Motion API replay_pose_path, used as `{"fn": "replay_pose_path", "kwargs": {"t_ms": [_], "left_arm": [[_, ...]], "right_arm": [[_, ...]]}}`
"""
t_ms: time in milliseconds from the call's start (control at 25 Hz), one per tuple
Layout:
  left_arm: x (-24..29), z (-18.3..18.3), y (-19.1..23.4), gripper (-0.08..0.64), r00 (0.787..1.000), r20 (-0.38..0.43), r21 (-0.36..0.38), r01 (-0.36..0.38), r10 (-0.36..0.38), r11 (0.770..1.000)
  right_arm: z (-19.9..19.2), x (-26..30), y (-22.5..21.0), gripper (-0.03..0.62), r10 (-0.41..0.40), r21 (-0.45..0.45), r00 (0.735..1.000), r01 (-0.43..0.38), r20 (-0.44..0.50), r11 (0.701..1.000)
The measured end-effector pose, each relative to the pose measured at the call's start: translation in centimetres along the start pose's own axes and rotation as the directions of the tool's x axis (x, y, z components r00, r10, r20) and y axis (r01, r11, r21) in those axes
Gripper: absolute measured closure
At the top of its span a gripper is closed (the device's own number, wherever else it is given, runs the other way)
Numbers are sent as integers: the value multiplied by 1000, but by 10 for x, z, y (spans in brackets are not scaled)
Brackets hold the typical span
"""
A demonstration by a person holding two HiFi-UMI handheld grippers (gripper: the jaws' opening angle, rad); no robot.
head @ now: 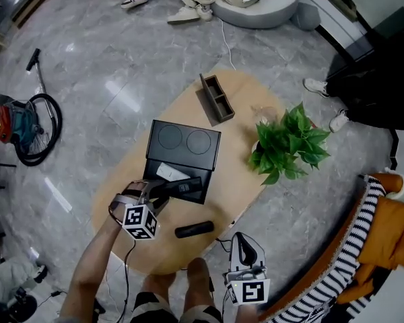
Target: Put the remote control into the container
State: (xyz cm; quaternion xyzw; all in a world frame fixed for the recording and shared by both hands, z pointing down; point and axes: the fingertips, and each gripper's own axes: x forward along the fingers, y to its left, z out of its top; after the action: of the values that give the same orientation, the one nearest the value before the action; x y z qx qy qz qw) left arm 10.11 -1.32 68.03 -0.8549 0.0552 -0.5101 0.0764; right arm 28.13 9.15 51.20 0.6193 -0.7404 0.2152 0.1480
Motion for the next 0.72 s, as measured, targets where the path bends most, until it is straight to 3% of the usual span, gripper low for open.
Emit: {"fn": "replay_pose_path", "kwargs": {"t_ms": [720], "left_arm": [[68,-20,9,341,991,-73,9,116,-115,993]], "right_arm": [[-8,36,-39,581,-16,33,999,18,-48,999]]}}
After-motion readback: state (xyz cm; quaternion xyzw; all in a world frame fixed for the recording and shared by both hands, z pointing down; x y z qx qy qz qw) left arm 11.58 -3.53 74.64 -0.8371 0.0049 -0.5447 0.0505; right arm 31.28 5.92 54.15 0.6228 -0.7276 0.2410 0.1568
